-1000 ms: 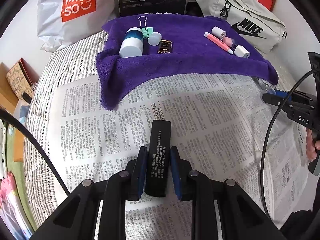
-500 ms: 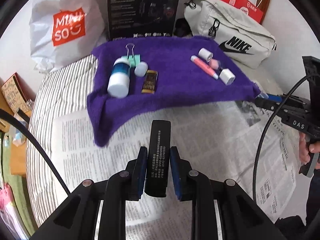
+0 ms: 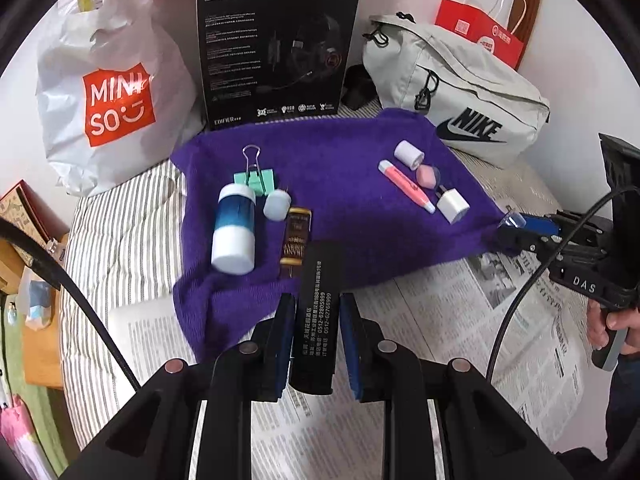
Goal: Organize rigid objects
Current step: 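Carry the black tube with left tool while right tool carries the cup over, then set the black tube by the gold tube while right tool sets the cup down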
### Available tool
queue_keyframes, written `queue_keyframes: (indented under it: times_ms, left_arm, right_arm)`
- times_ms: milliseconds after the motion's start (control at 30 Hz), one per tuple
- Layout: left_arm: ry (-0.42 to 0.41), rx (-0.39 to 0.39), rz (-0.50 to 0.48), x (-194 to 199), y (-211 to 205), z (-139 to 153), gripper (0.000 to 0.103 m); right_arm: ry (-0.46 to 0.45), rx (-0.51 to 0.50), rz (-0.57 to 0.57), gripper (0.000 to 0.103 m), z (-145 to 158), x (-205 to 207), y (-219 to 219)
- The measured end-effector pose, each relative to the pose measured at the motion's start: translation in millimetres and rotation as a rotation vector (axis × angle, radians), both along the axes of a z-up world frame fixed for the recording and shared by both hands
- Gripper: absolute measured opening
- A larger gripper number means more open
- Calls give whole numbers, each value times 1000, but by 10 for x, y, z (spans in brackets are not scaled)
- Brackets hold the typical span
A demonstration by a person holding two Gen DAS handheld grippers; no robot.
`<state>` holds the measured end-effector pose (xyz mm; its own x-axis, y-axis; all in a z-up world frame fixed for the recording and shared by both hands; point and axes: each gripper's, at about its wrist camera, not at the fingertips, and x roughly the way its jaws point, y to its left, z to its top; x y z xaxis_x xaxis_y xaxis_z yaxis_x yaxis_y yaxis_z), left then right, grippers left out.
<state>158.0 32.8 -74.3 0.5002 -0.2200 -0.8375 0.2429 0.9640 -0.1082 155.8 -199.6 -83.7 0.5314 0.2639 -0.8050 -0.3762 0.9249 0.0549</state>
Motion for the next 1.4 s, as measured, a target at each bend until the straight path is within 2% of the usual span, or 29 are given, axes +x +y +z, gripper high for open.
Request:
queue_keyframes:
  times_ms: [233, 400, 900, 1100, 1400]
  left_arm:
    - [-8, -39, 3, 207, -8, -41, 22]
    - [0, -45, -11, 338, -40, -83, 22]
    - [24, -61, -30, 579, -43, -211, 22]
    - [35, -68, -35, 644, -51, -263, 22]
    - [56, -73, -42, 718, -89, -345, 22]
  right_arm:
    - [0, -10, 1, 27, 3, 136, 56]
    - [21, 21, 2, 27, -26, 266, 82]
    - [178, 5, -3, 27, -491, 681, 290]
    - [219, 17, -19, 27, -570, 774, 294]
    - [227, 4, -1, 28, -572, 798, 321]
